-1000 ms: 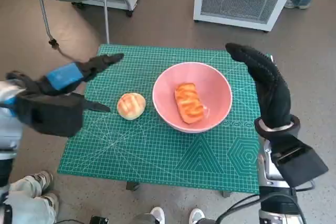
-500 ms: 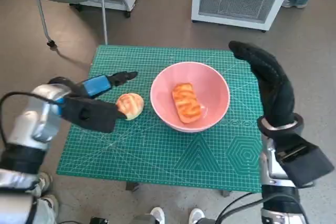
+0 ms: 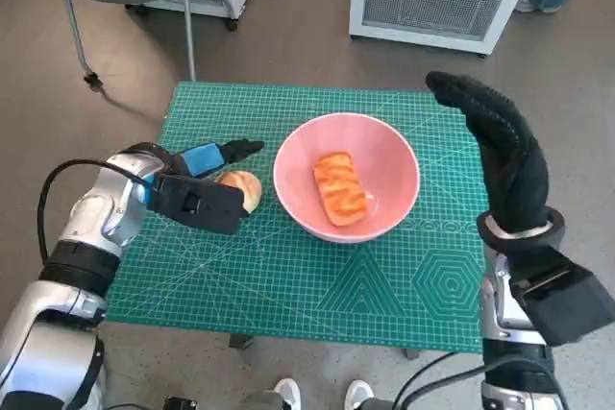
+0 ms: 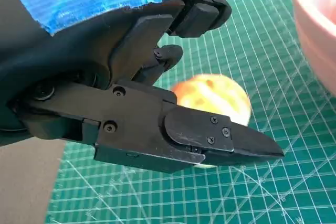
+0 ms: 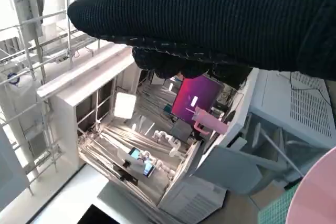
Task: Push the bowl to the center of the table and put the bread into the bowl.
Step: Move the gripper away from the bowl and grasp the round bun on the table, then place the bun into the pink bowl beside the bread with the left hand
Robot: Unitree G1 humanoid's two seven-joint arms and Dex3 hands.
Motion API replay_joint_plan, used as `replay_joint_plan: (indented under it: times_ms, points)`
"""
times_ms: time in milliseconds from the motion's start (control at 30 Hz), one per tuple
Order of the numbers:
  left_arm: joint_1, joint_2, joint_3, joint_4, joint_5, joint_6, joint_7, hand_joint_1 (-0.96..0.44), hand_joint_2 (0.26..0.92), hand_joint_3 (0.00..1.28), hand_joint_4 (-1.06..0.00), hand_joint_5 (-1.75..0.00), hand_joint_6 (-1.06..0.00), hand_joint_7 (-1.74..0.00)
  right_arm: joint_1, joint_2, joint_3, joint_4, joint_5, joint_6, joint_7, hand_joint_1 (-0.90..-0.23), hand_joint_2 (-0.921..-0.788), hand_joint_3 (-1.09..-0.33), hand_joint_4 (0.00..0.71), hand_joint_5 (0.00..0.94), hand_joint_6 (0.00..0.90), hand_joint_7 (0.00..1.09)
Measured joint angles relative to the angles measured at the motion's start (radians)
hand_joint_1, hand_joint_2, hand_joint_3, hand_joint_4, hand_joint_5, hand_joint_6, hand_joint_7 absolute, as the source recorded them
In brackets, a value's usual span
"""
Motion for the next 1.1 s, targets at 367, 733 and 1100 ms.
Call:
replay_joint_plan:
  times_ms: [367,733,1100]
  points:
    - [-0.042,-0.013,-0.070,0.073,0.077,-0.002,0.025,0.15,0.864,0.04,-0.60,-0.80,-0.59,-0.41,0.001,-0.004,-0.006,0.000,-0.024,0.000,-0.010,-0.652,-0.921,-0.820,0.200,0.001,-0.001,0.63]
    - [-0.080,-0.012,-0.102,0.123,0.103,0.000,0.032,0.01,0.920,0.08,-0.71,-1.10,-0.58,-1.23,0.001,-0.003,-0.007,0.003,-0.037,-0.003,-0.020,-0.654,-0.921,-0.819,0.201,0.001,-0.001,0.63]
    - [-0.084,0.030,-0.077,0.115,0.072,-0.076,0.025,0.00,0.919,0.07,-0.69,-1.16,-0.64,-1.17,0.001,0.005,-0.003,0.007,-0.036,-0.004,-0.021,-0.659,-0.921,-0.818,0.203,0.002,-0.001,0.63]
